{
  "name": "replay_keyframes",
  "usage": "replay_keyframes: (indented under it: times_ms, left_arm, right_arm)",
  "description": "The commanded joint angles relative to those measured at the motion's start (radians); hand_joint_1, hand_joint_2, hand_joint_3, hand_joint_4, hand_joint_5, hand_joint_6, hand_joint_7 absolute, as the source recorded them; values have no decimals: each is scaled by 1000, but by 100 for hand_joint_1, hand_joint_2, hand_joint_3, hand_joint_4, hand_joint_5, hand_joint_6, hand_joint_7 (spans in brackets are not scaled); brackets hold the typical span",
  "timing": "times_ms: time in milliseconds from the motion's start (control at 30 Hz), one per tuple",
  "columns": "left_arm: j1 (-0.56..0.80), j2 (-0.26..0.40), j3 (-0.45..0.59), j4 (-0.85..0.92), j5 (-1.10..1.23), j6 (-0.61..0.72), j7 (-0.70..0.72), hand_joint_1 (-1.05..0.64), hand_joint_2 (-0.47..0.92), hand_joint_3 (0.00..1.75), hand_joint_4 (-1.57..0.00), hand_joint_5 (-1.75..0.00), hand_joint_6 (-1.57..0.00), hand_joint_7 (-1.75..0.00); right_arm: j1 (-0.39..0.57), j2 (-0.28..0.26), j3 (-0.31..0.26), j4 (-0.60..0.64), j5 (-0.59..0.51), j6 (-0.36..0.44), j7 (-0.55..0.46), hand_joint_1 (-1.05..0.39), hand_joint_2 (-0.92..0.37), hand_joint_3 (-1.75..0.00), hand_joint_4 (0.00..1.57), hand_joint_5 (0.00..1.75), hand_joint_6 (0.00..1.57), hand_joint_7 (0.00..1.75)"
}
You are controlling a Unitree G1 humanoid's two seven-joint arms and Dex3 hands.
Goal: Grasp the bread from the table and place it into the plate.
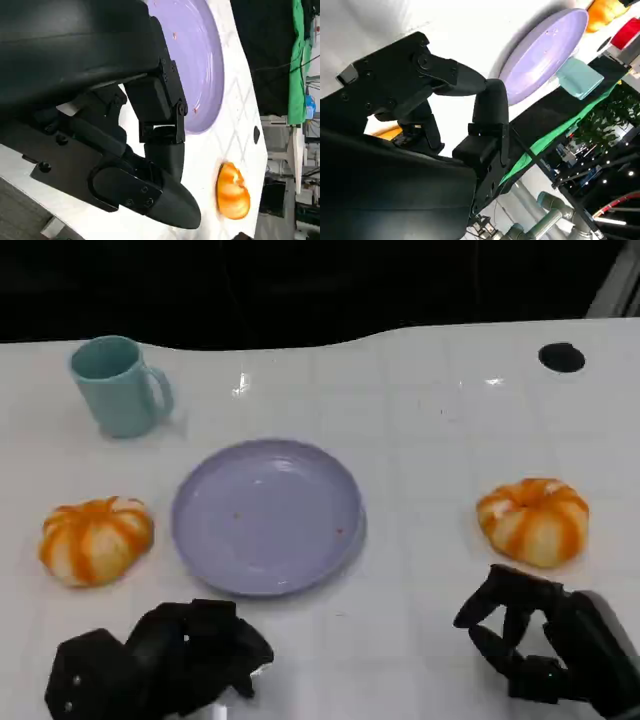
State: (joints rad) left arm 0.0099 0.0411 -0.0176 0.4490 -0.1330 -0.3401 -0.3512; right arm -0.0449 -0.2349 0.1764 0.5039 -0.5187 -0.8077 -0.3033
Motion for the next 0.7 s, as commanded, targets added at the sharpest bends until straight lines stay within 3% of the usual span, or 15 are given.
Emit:
replay_keyframes:
  times_ms: [33,700]
  left_arm:
    - [2,12,7,4,9,6,7,-105,86,0,-87,-151,-128,-78]
    - [1,11,8,4,6,8,5,-105,86,0,-87,-151,-128,-79]
  right_arm:
    - [5,-13,-3,-6,11,1,1,-34,-64,-83,74,175,66,138]
    - [2,-12,-1,1,13,-3,3,-33,-65,-81,73,175,66,137]
